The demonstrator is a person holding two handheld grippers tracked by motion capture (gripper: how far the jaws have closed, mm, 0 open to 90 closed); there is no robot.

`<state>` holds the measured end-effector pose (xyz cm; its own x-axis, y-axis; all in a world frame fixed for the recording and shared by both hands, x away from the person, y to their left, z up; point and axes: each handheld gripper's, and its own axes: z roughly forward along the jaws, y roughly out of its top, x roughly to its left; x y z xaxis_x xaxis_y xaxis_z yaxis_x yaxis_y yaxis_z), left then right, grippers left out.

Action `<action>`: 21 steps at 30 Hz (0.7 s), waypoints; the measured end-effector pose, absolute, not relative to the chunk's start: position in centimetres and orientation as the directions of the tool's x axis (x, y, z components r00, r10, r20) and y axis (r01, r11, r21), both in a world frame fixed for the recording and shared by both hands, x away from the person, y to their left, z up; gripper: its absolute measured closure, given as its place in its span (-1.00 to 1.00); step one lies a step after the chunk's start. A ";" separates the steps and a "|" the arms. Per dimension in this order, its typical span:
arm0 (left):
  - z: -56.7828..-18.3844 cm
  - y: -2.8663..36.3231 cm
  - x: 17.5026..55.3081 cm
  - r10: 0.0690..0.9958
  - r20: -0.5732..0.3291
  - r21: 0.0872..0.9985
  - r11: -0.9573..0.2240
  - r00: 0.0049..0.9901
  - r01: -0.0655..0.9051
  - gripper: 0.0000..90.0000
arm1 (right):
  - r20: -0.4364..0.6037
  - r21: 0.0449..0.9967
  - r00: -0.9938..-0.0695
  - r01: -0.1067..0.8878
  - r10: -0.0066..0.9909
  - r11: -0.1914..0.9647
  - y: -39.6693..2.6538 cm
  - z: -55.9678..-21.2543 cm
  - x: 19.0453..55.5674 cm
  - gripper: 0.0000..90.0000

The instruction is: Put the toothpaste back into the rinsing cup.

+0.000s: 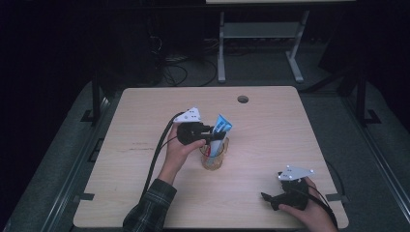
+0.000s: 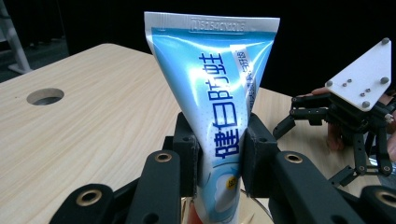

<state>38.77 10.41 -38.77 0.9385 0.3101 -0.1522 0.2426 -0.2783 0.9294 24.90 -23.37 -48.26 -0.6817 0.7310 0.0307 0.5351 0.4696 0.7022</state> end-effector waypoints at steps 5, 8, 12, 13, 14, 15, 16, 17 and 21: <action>-38.6 10.6 38.8 0.315 -0.154 0.932 -0.269 0.937 0.244 0.29 | 0.031 0.702 -0.682 0.535 0.731 0.470 -23.4 -48.3 24.9 -0.99; -38.7 10.6 38.9 0.336 -0.152 0.920 -0.296 0.930 0.257 0.04 | 0.030 0.702 -0.682 0.535 0.731 0.470 -23.4 -48.3 24.9 -0.99; -38.4 11.0 38.9 0.363 -0.133 0.916 -0.310 0.922 0.254 -0.13 | 0.025 0.702 -0.683 0.532 0.730 0.473 -23.4 -48.3 24.9 -0.99; -38.3 11.1 38.8 0.371 -0.132 0.915 -0.310 0.919 0.257 -0.16 | 0.025 0.702 -0.683 0.532 0.730 0.474 -23.4 -48.3 24.9 -0.99; -38.3 11.2 38.9 0.380 -0.128 0.914 -0.314 0.916 0.258 -0.19 | 0.024 0.702 -0.683 0.532 0.730 0.474 -23.4 -48.3 24.9 -0.99; -38.2 11.4 38.9 0.385 -0.131 0.911 -0.317 0.914 0.264 -0.23 | 0.024 0.702 -0.683 0.531 0.730 0.474 -23.4 -48.3 24.9 -0.99; -38.2 11.5 38.9 0.388 -0.137 0.908 -0.318 0.912 0.272 -0.26 | 0.024 0.702 -0.683 0.532 0.730 0.474 -23.4 -48.3 24.9 -0.99; -38.2 11.7 38.9 0.395 -0.134 0.904 -0.326 0.909 0.275 -0.27 | 0.024 0.702 -0.682 0.532 0.731 0.473 -23.4 -48.3 24.9 -0.99; -37.8 12.5 38.9 0.426 -0.119 0.898 -0.338 0.897 0.280 -0.30 | 0.025 0.704 -0.683 0.530 0.730 0.472 -23.5 -48.3 24.8 -0.99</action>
<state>38.86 12.48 -37.82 0.8967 0.4263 -0.1192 0.2802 -0.3382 0.8984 24.84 -23.47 -48.29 -0.6827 0.7303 0.0246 0.5303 0.4720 0.7043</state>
